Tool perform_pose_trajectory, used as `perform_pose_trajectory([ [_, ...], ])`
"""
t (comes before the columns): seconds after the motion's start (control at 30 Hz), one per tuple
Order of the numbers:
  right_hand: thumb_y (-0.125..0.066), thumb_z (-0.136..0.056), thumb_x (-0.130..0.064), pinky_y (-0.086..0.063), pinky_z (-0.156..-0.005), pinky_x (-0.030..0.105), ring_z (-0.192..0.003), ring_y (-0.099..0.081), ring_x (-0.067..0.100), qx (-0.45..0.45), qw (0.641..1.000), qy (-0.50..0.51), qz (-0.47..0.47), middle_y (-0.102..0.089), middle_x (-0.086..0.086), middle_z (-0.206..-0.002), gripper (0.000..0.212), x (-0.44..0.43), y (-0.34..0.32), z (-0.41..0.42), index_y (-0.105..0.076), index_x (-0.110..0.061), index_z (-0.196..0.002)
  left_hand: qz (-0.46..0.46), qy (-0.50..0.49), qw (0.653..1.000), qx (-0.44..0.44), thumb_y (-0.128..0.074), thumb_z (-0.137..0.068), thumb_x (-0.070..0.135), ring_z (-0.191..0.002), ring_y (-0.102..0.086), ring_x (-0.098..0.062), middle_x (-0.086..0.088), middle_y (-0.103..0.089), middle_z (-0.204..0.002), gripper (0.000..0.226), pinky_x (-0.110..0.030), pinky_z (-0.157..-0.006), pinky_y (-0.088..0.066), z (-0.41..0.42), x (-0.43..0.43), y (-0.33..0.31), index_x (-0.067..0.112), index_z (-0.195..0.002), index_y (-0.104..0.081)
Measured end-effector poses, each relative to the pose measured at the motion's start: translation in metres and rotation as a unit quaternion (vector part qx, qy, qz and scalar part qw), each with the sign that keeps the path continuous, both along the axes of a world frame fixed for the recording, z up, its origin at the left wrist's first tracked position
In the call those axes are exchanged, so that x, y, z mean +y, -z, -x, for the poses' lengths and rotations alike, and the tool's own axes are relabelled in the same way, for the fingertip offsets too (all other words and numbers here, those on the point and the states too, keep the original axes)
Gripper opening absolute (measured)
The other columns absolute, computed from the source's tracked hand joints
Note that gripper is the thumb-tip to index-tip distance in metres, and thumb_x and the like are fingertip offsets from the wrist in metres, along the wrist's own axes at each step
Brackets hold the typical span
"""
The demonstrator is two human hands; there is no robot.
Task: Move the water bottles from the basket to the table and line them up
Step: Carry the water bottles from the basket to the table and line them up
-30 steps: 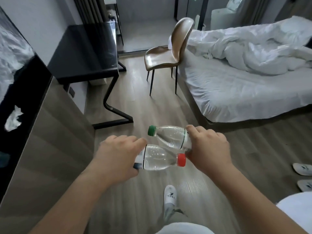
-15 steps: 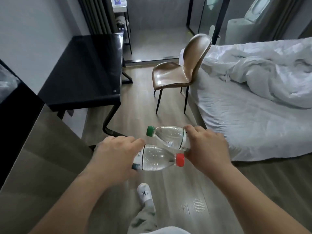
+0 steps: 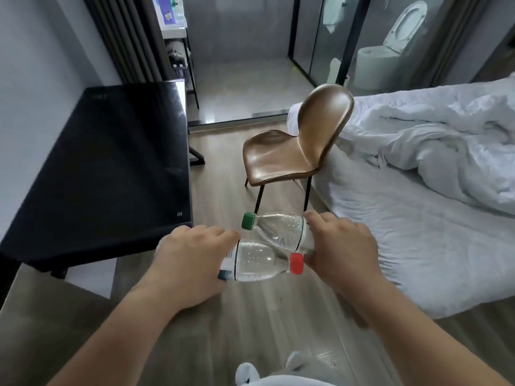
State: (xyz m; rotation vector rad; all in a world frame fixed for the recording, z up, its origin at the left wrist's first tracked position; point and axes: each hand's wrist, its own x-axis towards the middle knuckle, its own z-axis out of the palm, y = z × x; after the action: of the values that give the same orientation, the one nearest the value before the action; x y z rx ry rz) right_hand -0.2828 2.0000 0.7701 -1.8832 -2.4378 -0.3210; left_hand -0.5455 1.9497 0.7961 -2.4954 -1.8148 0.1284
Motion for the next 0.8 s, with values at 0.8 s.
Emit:
perform_pose_trajectory([
  [0.8, -0.088, -0.055, -0.042, -0.039, -0.063, 0.035, -0.072, -0.064, 0.029, 0.029, 0.993, -0.108, 0.04, -0.064, -0.006, -0.086, 0.064, 0.439, 0.012, 0.133, -0.06, -0.03, -0.111, 0.044, -0.135, 0.99, -0.002, -0.077, -0.055, 0.039, -0.067, -0.056, -0.015, 0.014, -0.056, -0.077, 0.056, -0.036, -0.063, -0.049, 0.109, 0.365, 0.011, 0.032, -0.107, -0.059],
])
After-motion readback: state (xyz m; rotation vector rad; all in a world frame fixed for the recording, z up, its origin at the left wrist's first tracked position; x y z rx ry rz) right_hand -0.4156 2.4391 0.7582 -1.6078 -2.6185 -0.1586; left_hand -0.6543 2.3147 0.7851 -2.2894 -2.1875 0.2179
